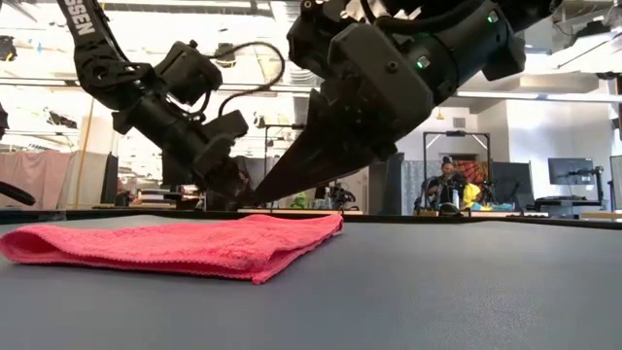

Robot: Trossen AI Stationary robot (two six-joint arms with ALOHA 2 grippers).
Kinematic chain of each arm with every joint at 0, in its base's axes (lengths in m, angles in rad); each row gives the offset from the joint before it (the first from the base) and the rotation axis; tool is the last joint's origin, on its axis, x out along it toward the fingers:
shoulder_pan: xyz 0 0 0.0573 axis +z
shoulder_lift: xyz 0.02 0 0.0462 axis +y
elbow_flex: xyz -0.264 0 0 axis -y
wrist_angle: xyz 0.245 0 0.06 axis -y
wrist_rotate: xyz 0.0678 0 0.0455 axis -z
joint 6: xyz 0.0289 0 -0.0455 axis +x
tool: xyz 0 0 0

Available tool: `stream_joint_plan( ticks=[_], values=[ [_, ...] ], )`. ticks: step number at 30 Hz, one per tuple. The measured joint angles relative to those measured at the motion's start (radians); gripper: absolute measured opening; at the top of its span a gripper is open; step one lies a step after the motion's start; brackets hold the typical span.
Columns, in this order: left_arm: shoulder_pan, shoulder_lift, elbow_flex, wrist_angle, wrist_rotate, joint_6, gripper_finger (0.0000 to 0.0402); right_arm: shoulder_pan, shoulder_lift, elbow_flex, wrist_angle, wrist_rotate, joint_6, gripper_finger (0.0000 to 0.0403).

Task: Roll towel into tight, uniform cylinder
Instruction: Roll the red towel

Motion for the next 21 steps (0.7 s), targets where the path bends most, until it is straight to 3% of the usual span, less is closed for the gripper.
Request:
stream_joint_plan(
  ticks=[4, 14, 21],
  values=[
    [-0.03, 0.003, 0.0, 0.02, 0.013, 0.01, 0.0, 0.0, 0.0, 0.0, -0.001, 0.0, -0.001, 0.0068],
    [-0.035, 0.132, 0.001, -0.02, -0.068, -0.017, 0.0, 0.011, 0.0, 0.0, 0.0, 0.0, 0.004, 0.0068],
    [-0.034, 0.123, 0.005, -0.131, -0.207, -0.022, 0.0, 0.016, -0.049, 0.002, -0.119, -0.019, 0.005, 0.0068]
  ],
)
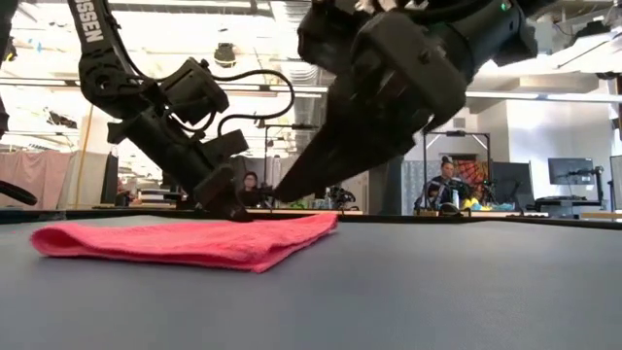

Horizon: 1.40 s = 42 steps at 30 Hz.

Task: Roll towel into tight, uniform cylinder
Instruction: Roll the red towel

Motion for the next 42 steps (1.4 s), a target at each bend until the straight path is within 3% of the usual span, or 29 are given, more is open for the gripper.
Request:
stream_joint_plan(
  ticks=[11, 21, 23, 26, 29, 32, 38, 42],
  values=[
    [-0.003, -0.169, -0.008, -0.286, -0.135, -0.023, 0.0, 0.019, -0.111, 0.0, -0.178, -0.001, 0.002, 0.0068],
    [-0.049, -0.492, -0.009, -0.505, -0.127, -0.008, 0.0006, 0.024, -0.104, 0.0, -0.171, -0.002, 0.002, 0.0068],
    [-0.061, -0.563, -0.009, -0.545, -0.114, -0.018, 0.0014, 0.024, -0.104, 0.0, -0.168, -0.002, 0.002, 0.0068],
    [-0.096, -0.647, -0.008, -0.578, 0.031, -0.06, 0.0034, 0.028, -0.102, 0.0, -0.165, -0.003, -0.008, 0.0068],
    [-0.18, -0.678, -0.008, -0.548, 0.237, -0.108, 0.0063, 0.037, -0.098, 0.0, -0.168, -0.003, -0.059, 0.0069],
    [-0.319, -0.67, -0.008, -0.476, 0.296, -0.152, 0.009, 0.044, -0.085, 0.0, -0.148, 0.007, -0.102, 0.0069],
    [-0.628, -0.569, -0.006, -0.245, 0.166, -0.149, 0.0119, 0.05, -0.041, 0.0, -0.082, 0.027, -0.167, 0.0069],
    [-0.778, -0.479, -0.005, -0.196, 0.015, -0.141, 0.0121, 0.068, 0.008, -0.001, -0.034, 0.048, -0.272, 0.0078]
  ],
)
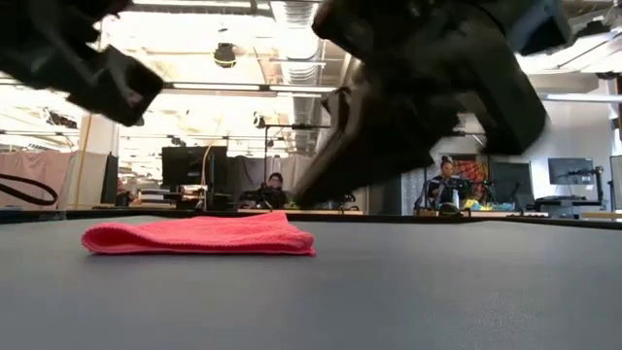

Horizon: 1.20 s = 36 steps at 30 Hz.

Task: Roll towel into tight, uniform cylinder
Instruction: Roll the red towel

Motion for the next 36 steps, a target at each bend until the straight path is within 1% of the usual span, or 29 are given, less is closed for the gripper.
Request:
stream_joint_plan(
  ticks=[2, 4, 6, 10, 12, 14, 20, 27, 32, 36],
  values=[
    [-0.05, 0.052, 0.01, 0.019, -0.074, 0.005, 0.0122, 0.004, 0.023, 0.008, 0.048, 0.012, -0.023, 0.0095],
    [-0.091, 0.103, 0.008, 0.046, -0.128, 0.036, 0.0122, 0.012, 0.028, 0.01, 0.048, 0.048, -0.021, 0.0119],
    [-0.118, 0.171, 0.022, 0.095, -0.13, 0.079, 0.0122, 0.016, 0.027, 0.018, 0.045, 0.067, -0.02, 0.0148],
    [-0.144, 0.29, 0.045, 0.098, -0.145, 0.179, 0.0122, 0.018, 0.025, 0.021, 0.068, 0.068, -0.026, 0.0202],
    [-0.148, 0.342, 0.054, 0.094, -0.172, 0.184, 0.0122, 0.013, 0.041, 0.022, 0.075, 0.064, -0.026, 0.0219],
    [-0.148, 0.387, 0.07, 0.104, -0.192, 0.184, 0.0122, 0.008, 0.062, 0.021, 0.085, 0.058, -0.027, 0.0227],
    [-0.147, 0.449, 0.104, 0.103, -0.223, 0.202, 0.0122, 0.004, 0.074, 0.022, 0.088, 0.071, -0.042, 0.0224],
    [-0.146, 0.449, 0.103, 0.087, -0.273, 0.202, 0.0122, -0.021, 0.074, 0.012, 0.063, 0.056, -0.03, 0.0212],
    [-0.14, 0.447, 0.103, 0.037, -0.272, 0.15, 0.0122, -0.036, 0.074, 0.004, 0.029, 0.053, 0.005, 0.0201],
    [-0.139, 0.447, 0.103, 0.025, -0.249, 0.131, 0.0122, -0.042, 0.074, 0.005, 0.017, 0.049, 0.01, 0.0182]
  ],
)
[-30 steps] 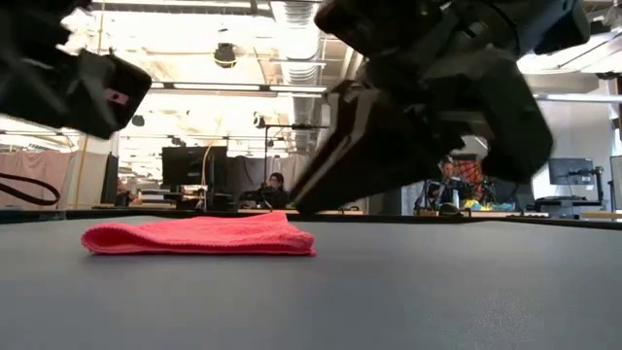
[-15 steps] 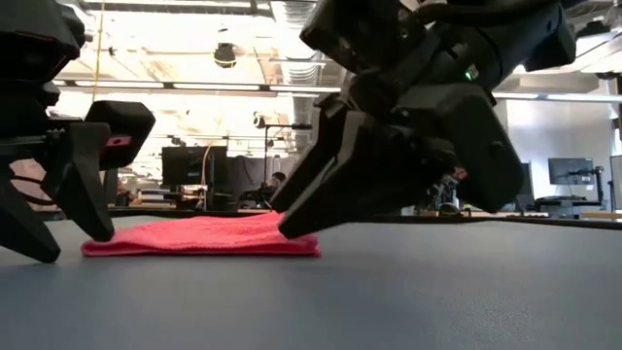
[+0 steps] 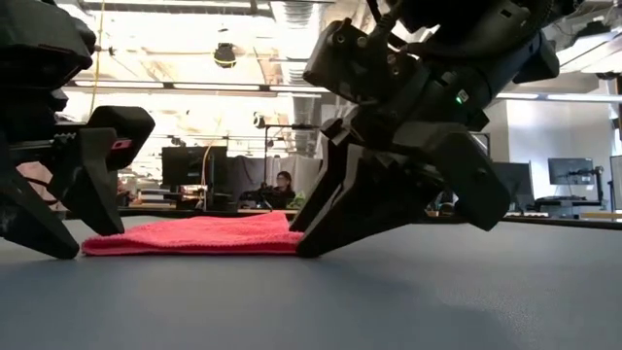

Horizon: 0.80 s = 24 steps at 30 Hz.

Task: Roll towel into tight, uniform cylinder
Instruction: Roll the red towel

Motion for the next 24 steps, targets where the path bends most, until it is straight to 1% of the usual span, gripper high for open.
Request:
stream_joint_plan(
  ticks=[2, 5, 8, 13, 15, 17, 19, 21, 22, 24],
  values=[
    [0.004, 0.0, 0.0, -0.009, 0.012, -0.012, 0.0121, 0.0, 0.0, 0.0, -0.002, -0.006, 0.0, 0.0168],
    [0.02, 0.0, 0.0, -0.048, 0.021, -0.074, 0.0112, 0.0, 0.0, 0.0, -0.02, -0.034, 0.008, 0.0143],
    [0.035, -0.002, 0.0, -0.065, 0.058, -0.132, 0.0085, -0.005, 0.014, 0.002, -0.031, -0.035, 0.059, 0.0113],
    [0.047, -0.003, -0.026, -0.041, 0.102, -0.226, 0.0014, -0.017, 0.078, 0.003, -0.012, -0.045, 0.155, 0.0059],
    [0.048, -0.003, -0.036, -0.028, 0.116, -0.282, 0.0006, -0.02, 0.089, 0.004, -0.008, -0.055, 0.199, 0.0037],
    [0.049, -0.003, -0.045, 0.003, 0.154, -0.308, 0.0002, -0.022, 0.088, 0.003, -0.01, -0.083, 0.226, 0.0017],
    [0.05, -0.003, -0.048, 0.029, 0.192, -0.334, 0.0001, -0.025, 0.071, 0.002, -0.016, -0.114, 0.258, 0.0013],
    [0.051, -0.002, -0.047, 0.056, 0.245, -0.363, 0.0, -0.027, 0.044, 0.002, -0.017, -0.143, 0.316, 0.0016],
    [0.057, -0.004, -0.047, 0.056, 0.269, -0.384, 0.0, -0.029, 0.027, 0.0, -0.018, -0.155, 0.361, 0.002],
    [0.068, -0.012, -0.048, 0.055, 0.303, -0.414, 0.0, -0.045, -0.001, -0.001, -0.026, -0.214, 0.474, 0.0024]
  ],
)
